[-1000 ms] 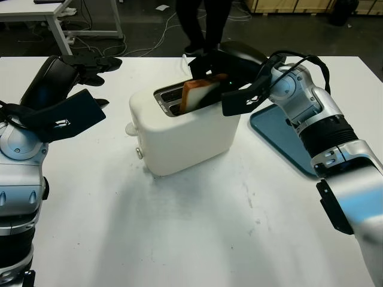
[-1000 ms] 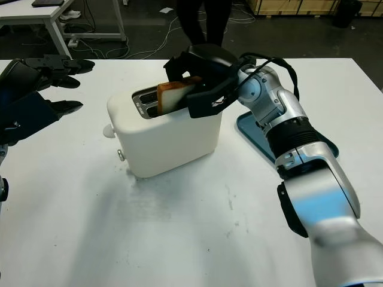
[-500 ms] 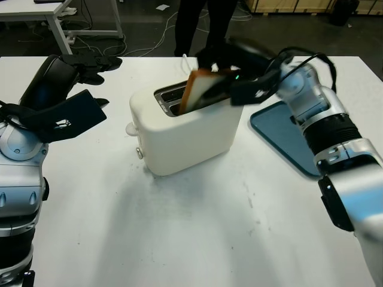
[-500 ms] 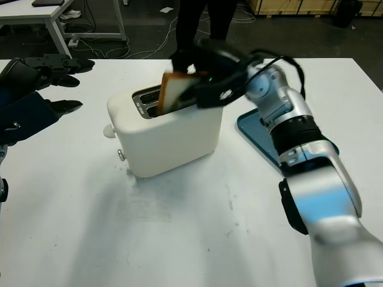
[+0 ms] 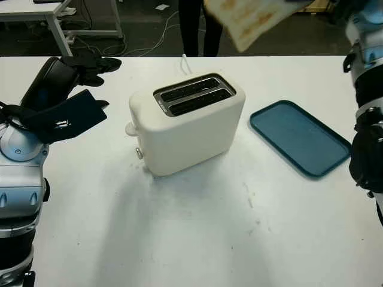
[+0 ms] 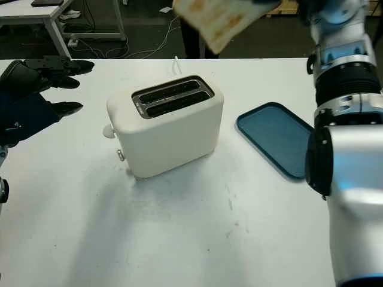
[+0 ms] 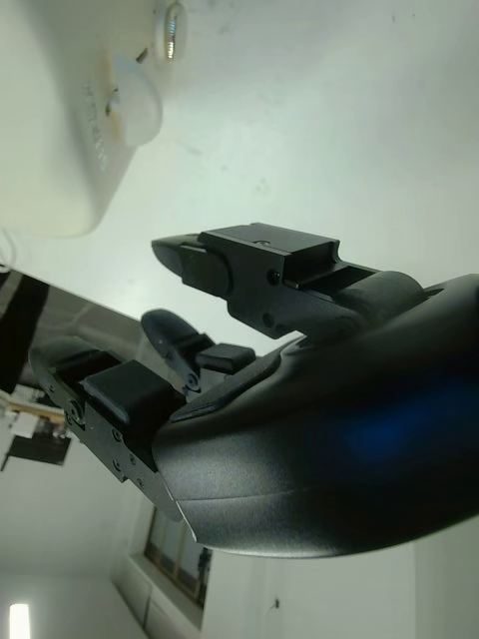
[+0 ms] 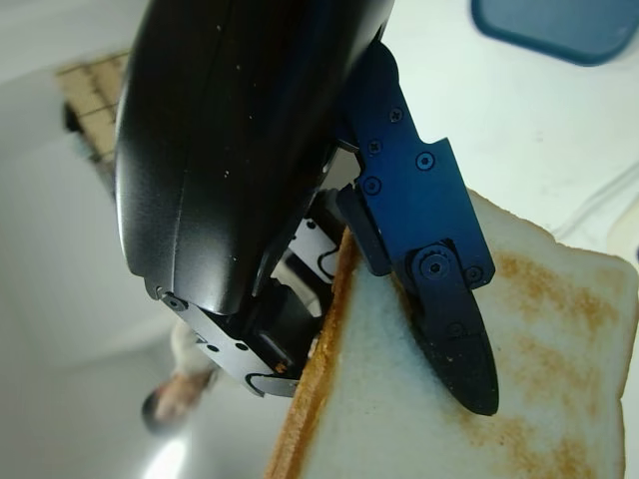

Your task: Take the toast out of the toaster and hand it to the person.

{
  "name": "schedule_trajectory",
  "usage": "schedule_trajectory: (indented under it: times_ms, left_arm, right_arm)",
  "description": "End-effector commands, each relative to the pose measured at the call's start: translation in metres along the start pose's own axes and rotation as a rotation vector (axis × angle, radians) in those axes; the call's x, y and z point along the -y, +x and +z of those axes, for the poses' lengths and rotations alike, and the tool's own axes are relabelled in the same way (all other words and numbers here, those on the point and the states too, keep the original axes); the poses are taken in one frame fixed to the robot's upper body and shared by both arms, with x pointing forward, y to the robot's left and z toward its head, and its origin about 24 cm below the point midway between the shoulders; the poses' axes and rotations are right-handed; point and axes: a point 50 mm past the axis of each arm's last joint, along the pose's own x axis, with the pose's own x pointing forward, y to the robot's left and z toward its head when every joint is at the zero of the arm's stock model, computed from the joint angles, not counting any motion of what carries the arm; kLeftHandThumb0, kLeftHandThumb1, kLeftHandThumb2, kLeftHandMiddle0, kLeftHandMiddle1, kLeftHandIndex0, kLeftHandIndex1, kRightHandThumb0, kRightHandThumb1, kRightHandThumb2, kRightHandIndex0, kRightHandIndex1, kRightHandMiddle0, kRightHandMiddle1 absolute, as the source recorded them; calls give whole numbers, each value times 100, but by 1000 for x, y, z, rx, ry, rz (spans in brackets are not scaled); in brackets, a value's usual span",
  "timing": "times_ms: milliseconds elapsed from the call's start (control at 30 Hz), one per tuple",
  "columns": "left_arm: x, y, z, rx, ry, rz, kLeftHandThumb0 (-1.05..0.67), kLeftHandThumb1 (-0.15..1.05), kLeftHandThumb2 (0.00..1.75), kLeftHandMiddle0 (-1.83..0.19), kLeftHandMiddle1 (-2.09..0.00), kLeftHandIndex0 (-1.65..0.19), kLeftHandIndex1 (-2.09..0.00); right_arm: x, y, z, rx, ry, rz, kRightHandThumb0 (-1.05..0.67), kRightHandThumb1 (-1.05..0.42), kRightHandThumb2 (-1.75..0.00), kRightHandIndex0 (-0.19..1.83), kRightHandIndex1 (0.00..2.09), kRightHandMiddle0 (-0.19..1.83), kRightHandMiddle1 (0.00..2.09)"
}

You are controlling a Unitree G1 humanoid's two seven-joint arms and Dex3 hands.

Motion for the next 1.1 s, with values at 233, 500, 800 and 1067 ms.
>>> schedule_trajectory:
  times_ms: [233,500,800,1067]
  left_arm:
    - [-2,-1,-3,-13,16,1,19,92,17,-40,-67,-64,-1]
    - [-2,0,-6,-2,10,-7,16,92,17,-40,-66,-63,0]
    - [-2,1,-8,-20,15,-14,13,92,16,-39,-65,-63,0]
    - [-1,2,-9,-22,17,-19,12,92,16,-40,-65,-63,0]
  right_arm:
    - [2,-12,-43,-149,263,-223,-39,-92,-29,100,175,75,175]
    - [-21,-29,-92,-271,490,-415,-25,-92,-32,84,175,35,175]
    - [-52,-47,-128,-405,522,-514,-19,-92,-40,81,175,36,175]
    - [-68,-55,-144,-485,594,-542,-18,-92,-40,73,175,36,175]
